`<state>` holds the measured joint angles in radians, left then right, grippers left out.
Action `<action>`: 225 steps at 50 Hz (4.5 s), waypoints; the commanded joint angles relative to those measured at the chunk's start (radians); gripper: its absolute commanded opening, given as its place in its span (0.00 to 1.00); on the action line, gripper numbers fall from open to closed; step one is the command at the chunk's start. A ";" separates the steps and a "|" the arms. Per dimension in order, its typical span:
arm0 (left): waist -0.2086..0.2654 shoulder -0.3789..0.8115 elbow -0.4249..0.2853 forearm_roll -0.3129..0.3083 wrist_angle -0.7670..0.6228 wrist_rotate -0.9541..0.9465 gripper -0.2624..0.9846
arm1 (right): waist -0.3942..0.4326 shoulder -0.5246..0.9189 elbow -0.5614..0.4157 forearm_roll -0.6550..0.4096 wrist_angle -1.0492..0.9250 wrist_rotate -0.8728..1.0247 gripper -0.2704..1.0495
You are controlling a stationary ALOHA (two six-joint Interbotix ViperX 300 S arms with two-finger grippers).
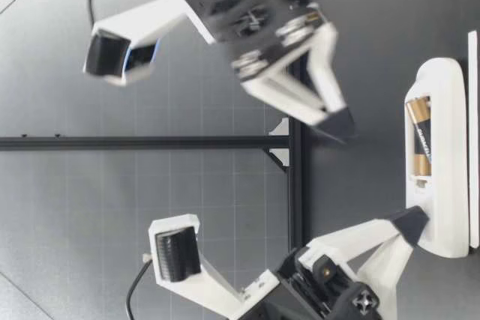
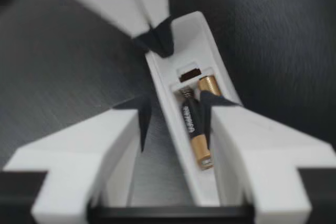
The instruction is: Place the battery into the slot of the remote controller.
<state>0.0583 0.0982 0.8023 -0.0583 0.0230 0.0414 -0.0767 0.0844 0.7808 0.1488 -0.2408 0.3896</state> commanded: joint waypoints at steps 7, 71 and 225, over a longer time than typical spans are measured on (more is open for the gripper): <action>0.002 -0.009 -0.005 0.002 0.018 -0.002 0.09 | 0.003 -0.041 0.057 0.058 -0.044 0.410 0.40; 0.002 0.000 0.000 -0.005 0.037 -0.012 0.09 | 0.014 0.034 0.018 0.015 0.034 0.779 0.10; -0.023 -0.215 -0.034 -0.048 -0.032 -0.006 0.09 | -0.031 -0.241 0.006 -0.825 0.229 0.399 0.10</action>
<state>0.0368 -0.0828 0.7747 -0.1058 -0.0046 0.0337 -0.0997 -0.1227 0.7931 -0.6750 -0.0092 0.7992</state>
